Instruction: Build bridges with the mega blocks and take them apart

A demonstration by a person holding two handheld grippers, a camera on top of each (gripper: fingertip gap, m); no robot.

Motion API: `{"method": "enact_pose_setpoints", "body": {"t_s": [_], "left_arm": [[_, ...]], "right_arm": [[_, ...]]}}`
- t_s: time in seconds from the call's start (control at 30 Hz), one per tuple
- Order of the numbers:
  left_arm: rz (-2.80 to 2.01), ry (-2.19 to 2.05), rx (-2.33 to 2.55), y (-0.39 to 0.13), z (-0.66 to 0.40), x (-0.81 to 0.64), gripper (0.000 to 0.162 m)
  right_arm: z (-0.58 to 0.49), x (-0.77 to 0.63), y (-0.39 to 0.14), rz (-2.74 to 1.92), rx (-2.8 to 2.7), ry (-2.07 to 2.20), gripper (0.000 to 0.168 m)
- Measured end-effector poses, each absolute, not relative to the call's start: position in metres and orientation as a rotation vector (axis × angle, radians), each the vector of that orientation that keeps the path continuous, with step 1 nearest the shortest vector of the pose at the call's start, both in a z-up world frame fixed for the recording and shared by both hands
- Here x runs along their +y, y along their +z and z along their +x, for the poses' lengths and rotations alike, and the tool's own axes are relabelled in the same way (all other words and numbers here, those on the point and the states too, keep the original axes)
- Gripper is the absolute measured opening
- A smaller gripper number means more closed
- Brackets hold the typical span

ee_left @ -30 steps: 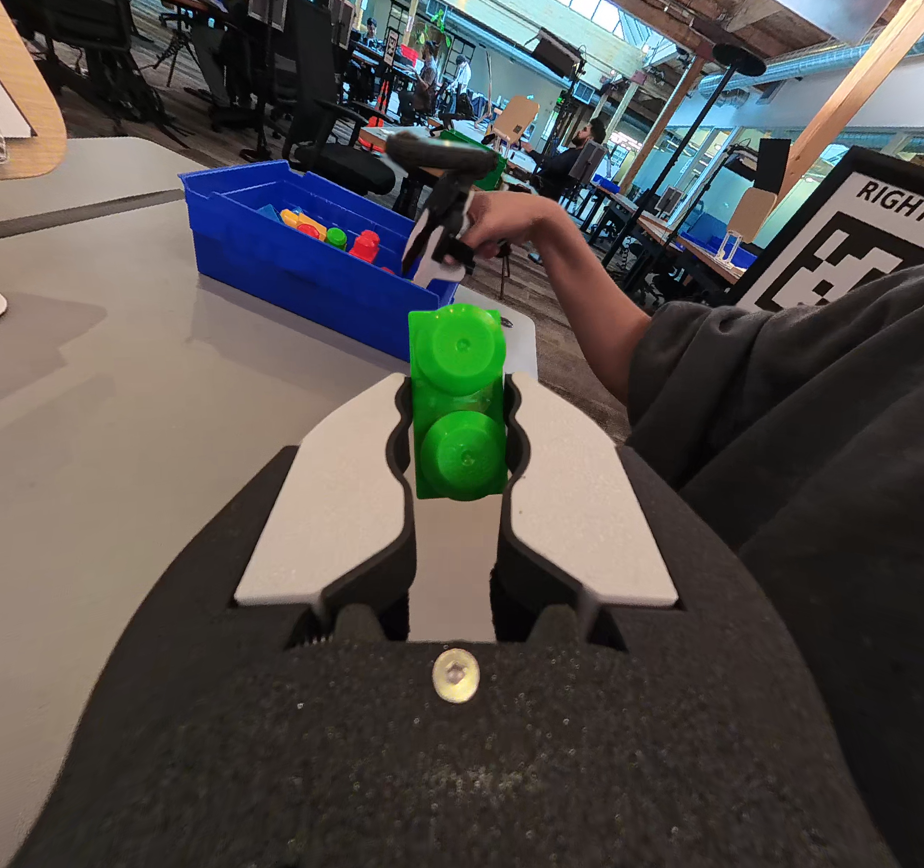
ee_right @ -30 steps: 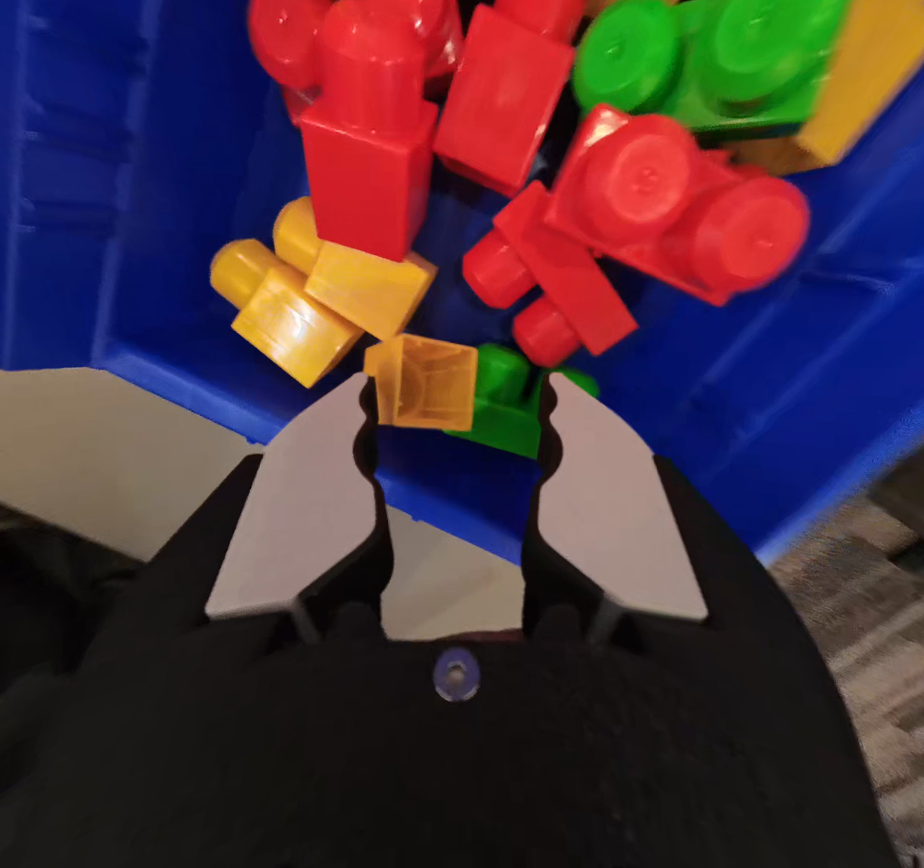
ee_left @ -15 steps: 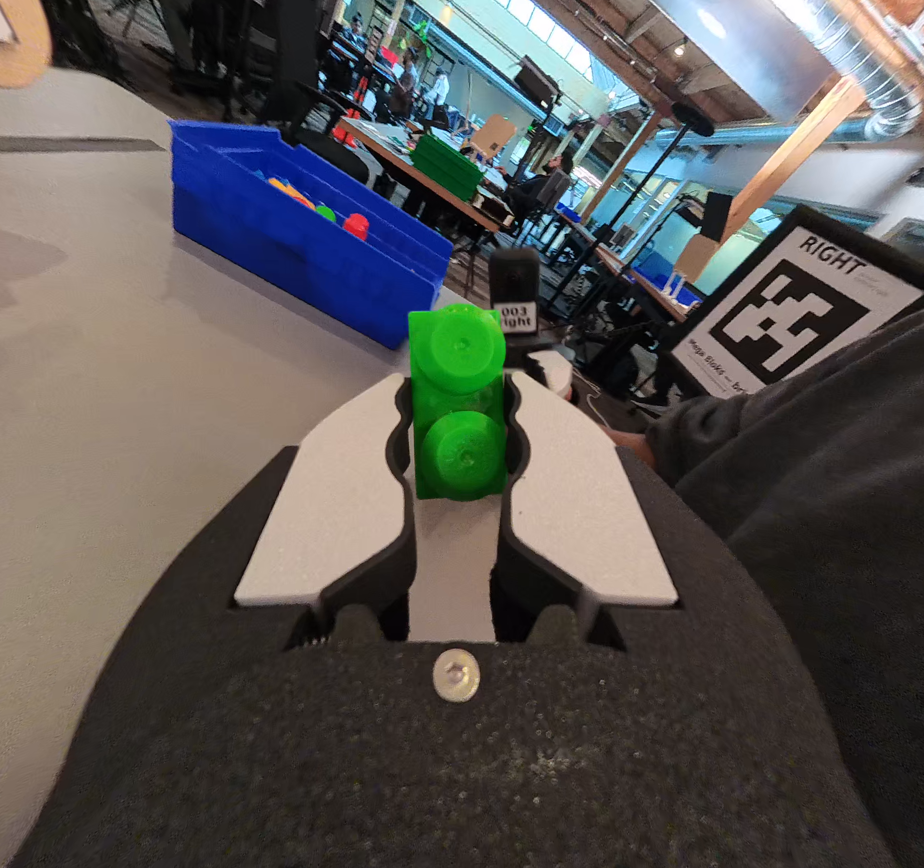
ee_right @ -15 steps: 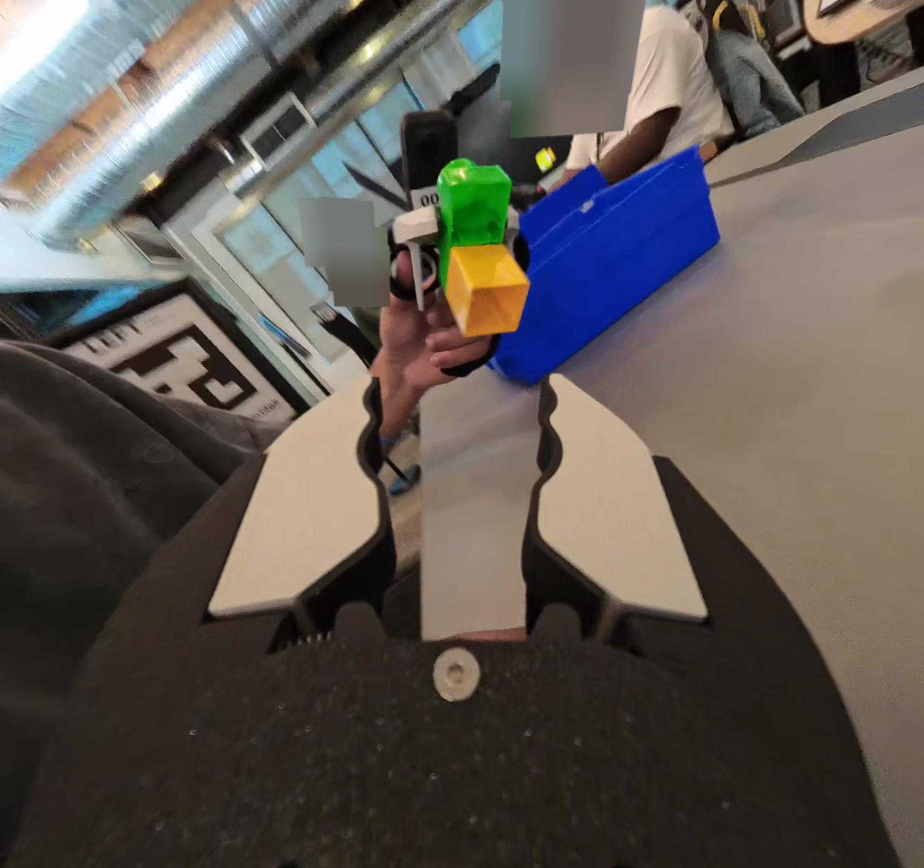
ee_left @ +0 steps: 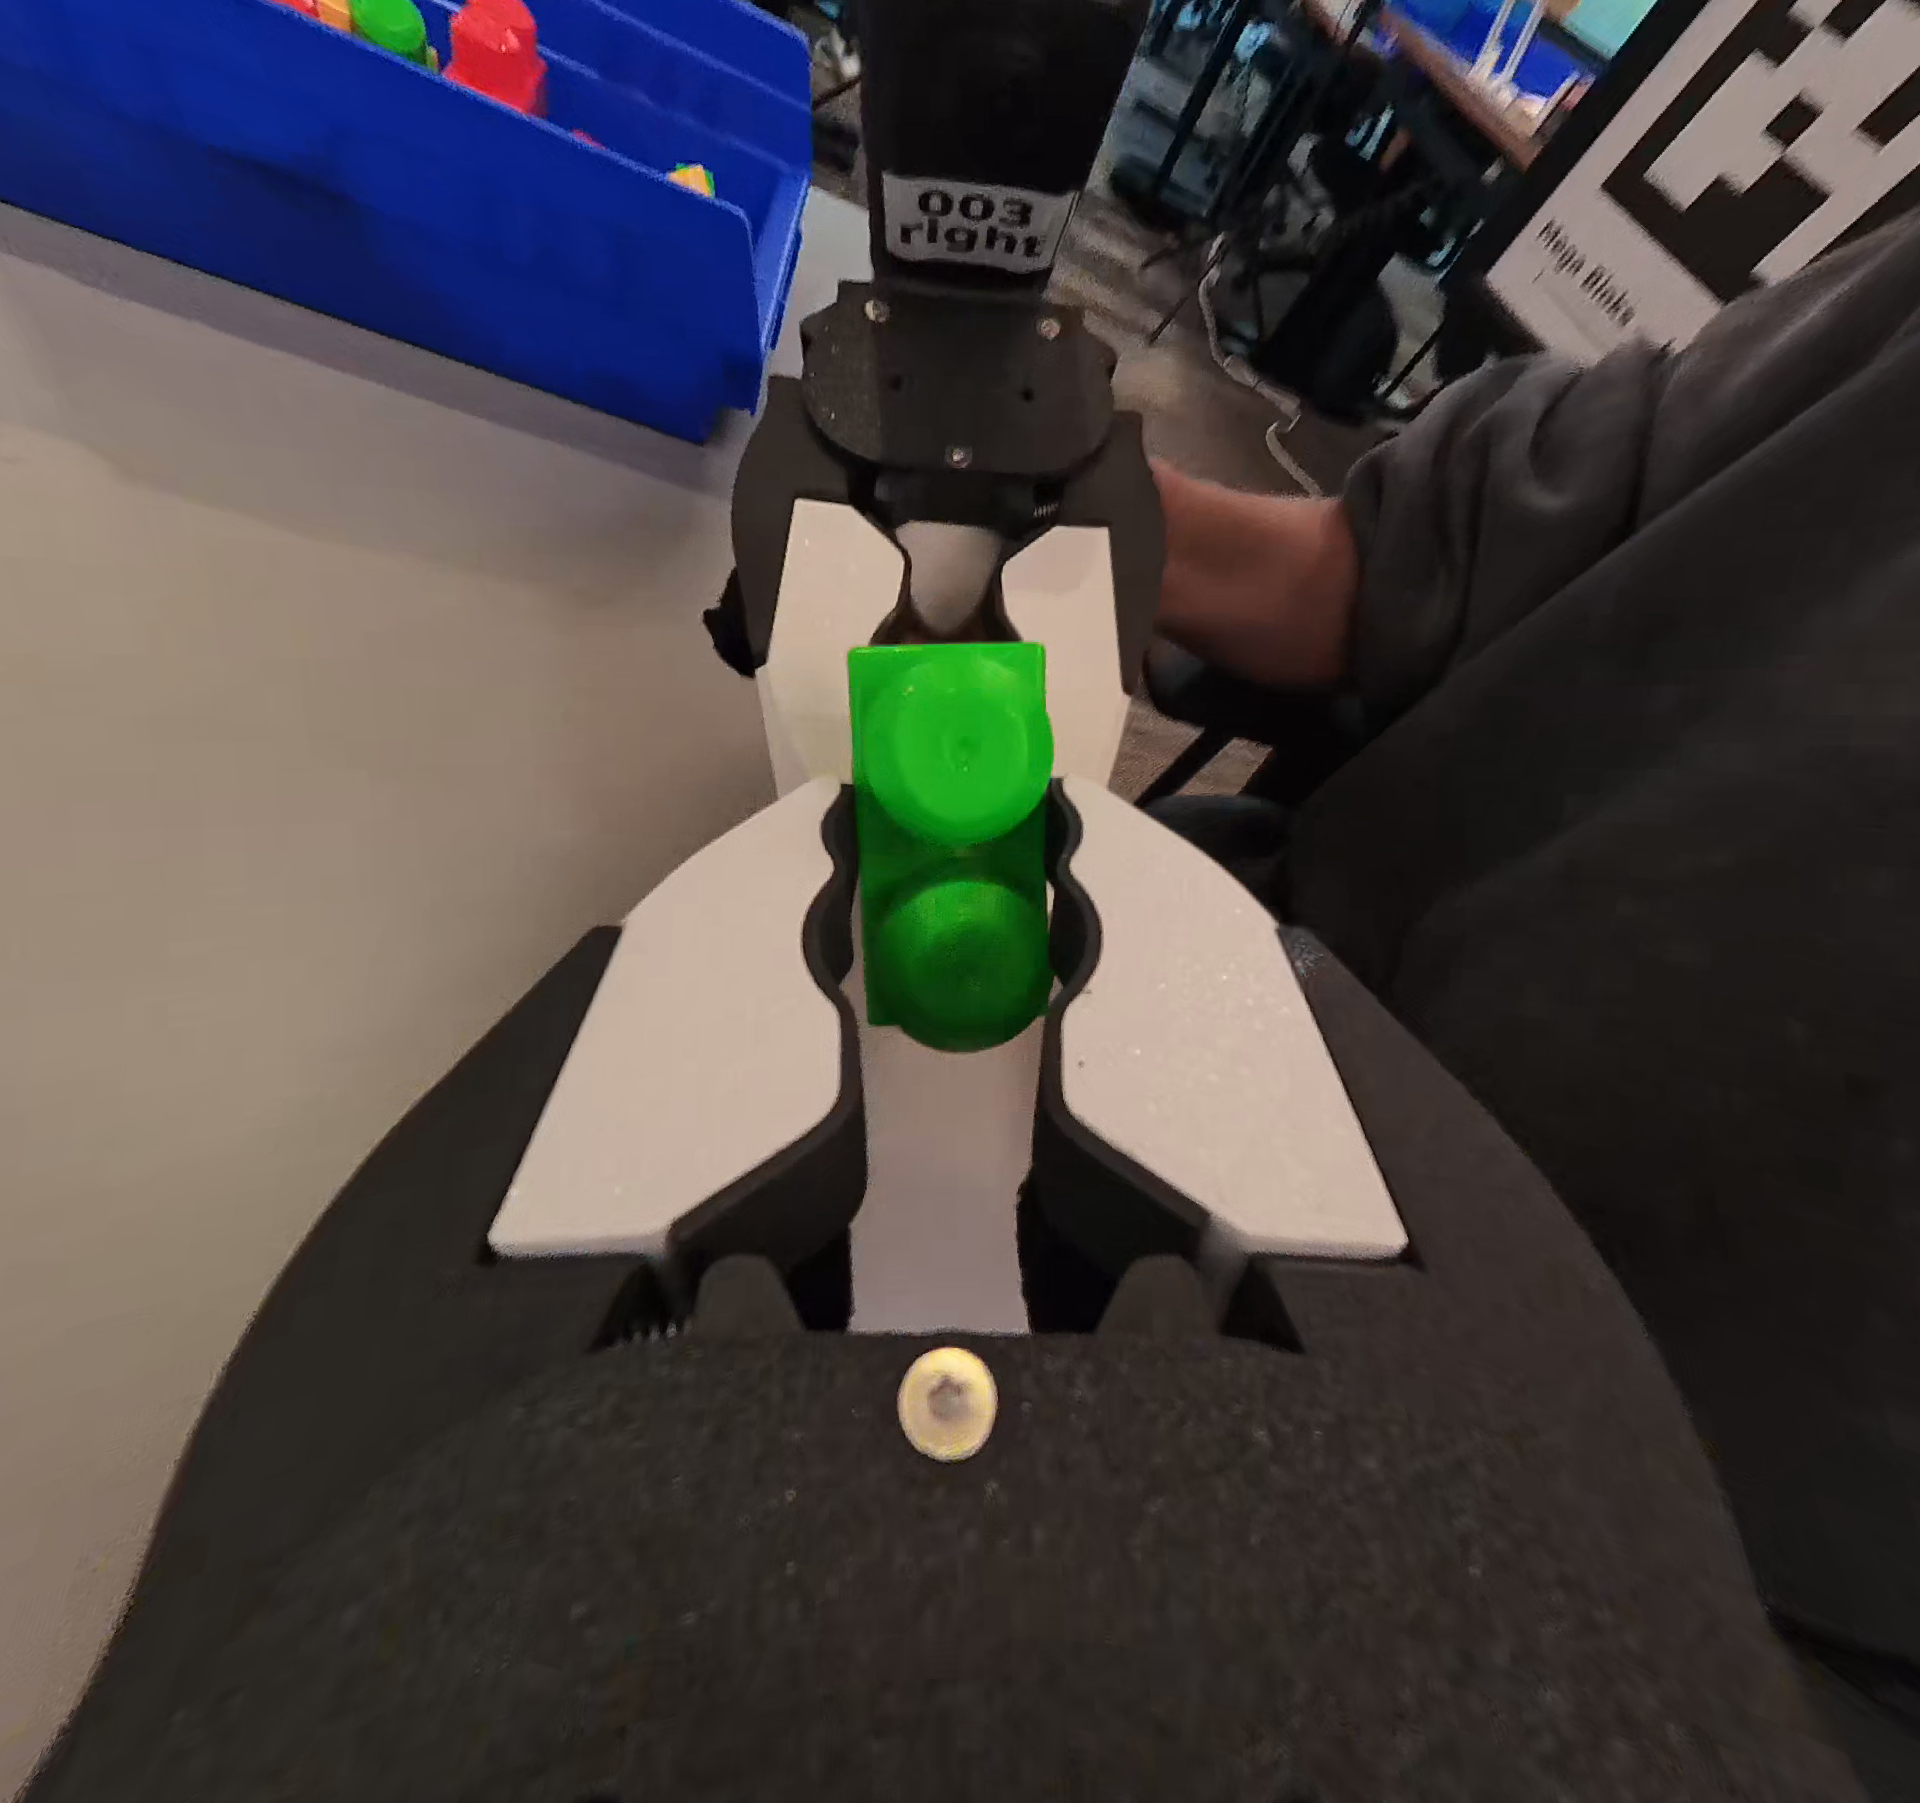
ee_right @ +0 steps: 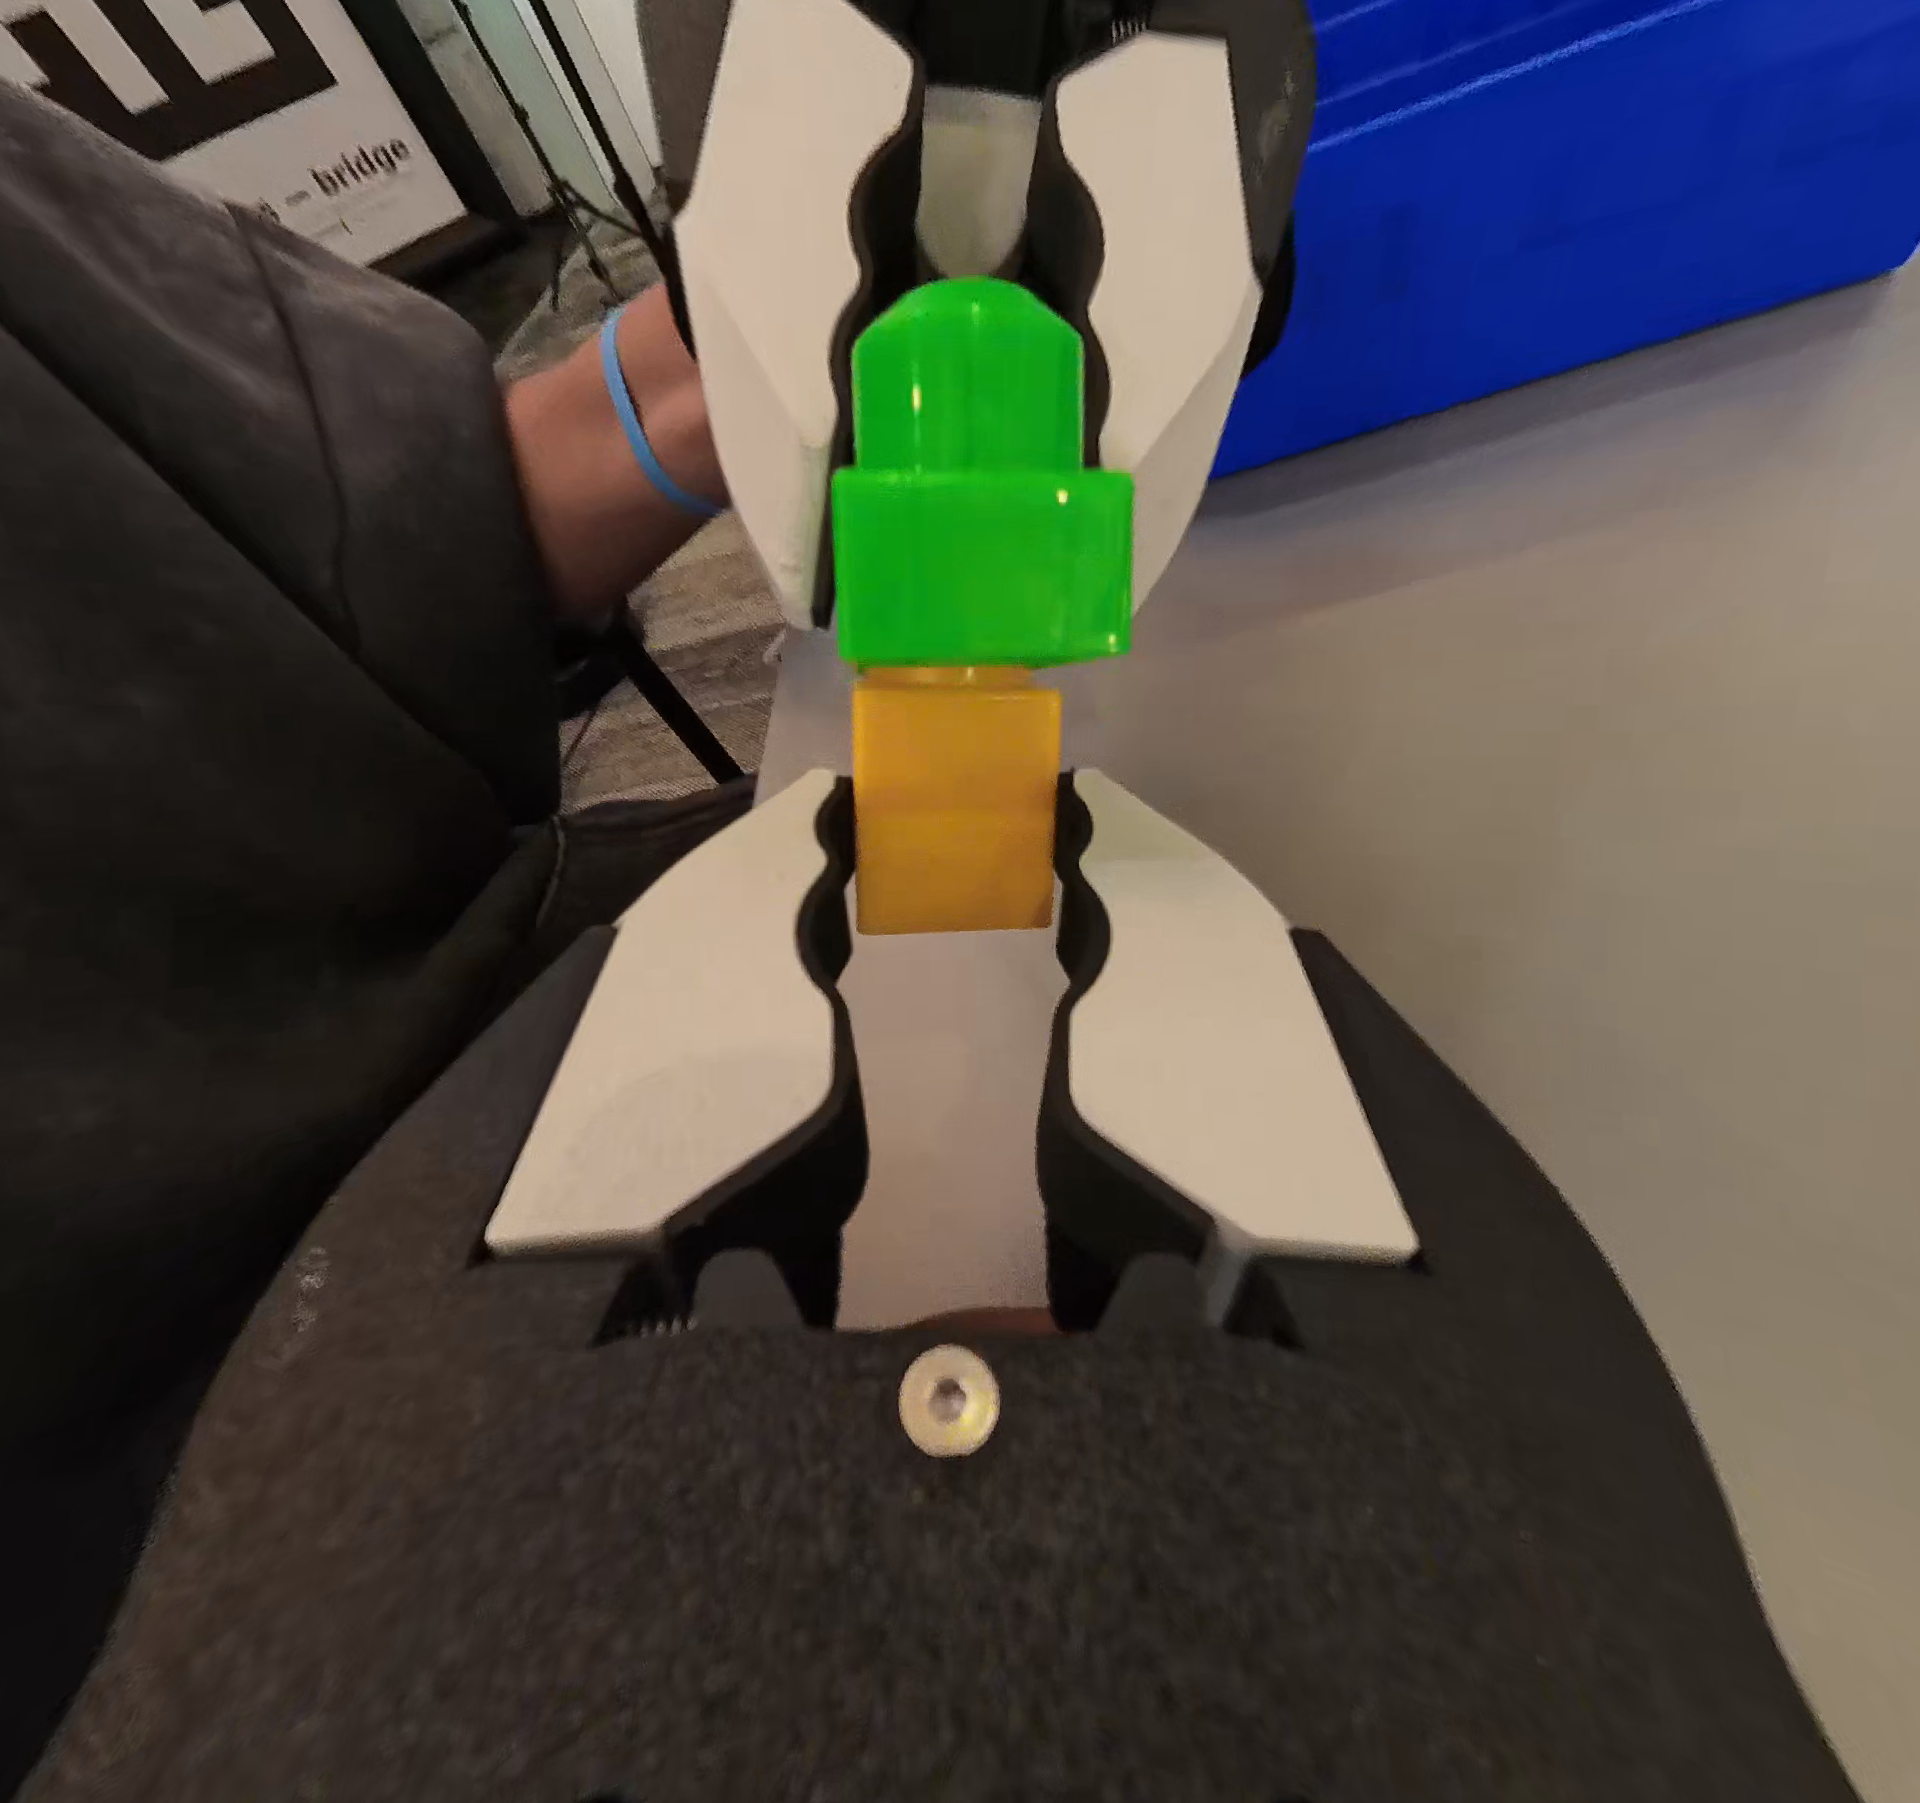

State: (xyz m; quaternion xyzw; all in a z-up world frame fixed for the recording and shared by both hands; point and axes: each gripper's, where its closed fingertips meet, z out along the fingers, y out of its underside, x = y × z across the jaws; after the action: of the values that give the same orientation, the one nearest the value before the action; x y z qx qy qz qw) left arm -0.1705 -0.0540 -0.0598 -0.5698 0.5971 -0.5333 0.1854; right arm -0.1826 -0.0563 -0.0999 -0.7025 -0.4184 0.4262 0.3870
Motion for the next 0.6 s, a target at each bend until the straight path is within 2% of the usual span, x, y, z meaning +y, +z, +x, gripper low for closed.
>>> {"method": "enact_pose_setpoints", "body": {"t_s": [0.1, 0.17, 0.23, 0.4, 0.6], "left_arm": [[-1.579, -1.459, 1.732, -0.059, -0.172, -0.059, 0.034], [-1.491, -1.597, 1.649, -0.029, -0.181, -0.058, 0.034], [-1.504, -1.508, 1.655, -0.022, -0.195, -0.048, 0.034], [-1.482, -1.474, 1.618, -0.009, -0.204, -0.044, 0.034], [-1.538, -1.514, 1.624, -0.029, -0.188, -0.045, 0.034]], "right_arm": [[-0.170, -0.062, -0.132, -1.923, -1.159, 0.988, 0.037], [-0.155, -0.064, -0.152, -2.001, -1.188, 0.906, 0.037], [-0.145, -0.063, -0.137, -1.970, -1.095, 0.981, 0.037], [-0.086, -0.038, -0.129, -2.043, -0.953, 0.714, 0.037], [-0.047, -0.035, -0.064, -1.870, -0.794, 0.636, 0.037]]}}
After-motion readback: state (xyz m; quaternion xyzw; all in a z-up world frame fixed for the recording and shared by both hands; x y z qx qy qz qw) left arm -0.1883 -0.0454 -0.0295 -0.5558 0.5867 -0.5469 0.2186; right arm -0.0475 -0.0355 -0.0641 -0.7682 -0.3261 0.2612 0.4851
